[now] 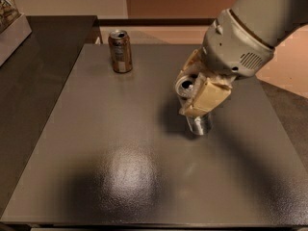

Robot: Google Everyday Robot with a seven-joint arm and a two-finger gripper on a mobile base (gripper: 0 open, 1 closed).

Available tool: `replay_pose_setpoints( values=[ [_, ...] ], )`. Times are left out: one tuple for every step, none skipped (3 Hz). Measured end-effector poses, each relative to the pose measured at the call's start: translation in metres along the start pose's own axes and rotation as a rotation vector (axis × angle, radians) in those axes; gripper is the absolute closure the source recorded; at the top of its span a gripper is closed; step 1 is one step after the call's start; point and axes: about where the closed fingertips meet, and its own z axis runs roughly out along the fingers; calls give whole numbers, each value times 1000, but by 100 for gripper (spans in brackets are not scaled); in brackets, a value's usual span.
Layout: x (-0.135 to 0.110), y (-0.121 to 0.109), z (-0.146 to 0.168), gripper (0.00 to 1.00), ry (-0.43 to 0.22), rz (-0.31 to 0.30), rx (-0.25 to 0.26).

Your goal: Knock redbull can over

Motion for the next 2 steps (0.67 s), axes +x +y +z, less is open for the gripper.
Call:
replay_pose_setpoints(
  values=[
    [6,-10,-16,100,170,15,59],
    [28,-19,-19,100,328,21,77]
  ],
)
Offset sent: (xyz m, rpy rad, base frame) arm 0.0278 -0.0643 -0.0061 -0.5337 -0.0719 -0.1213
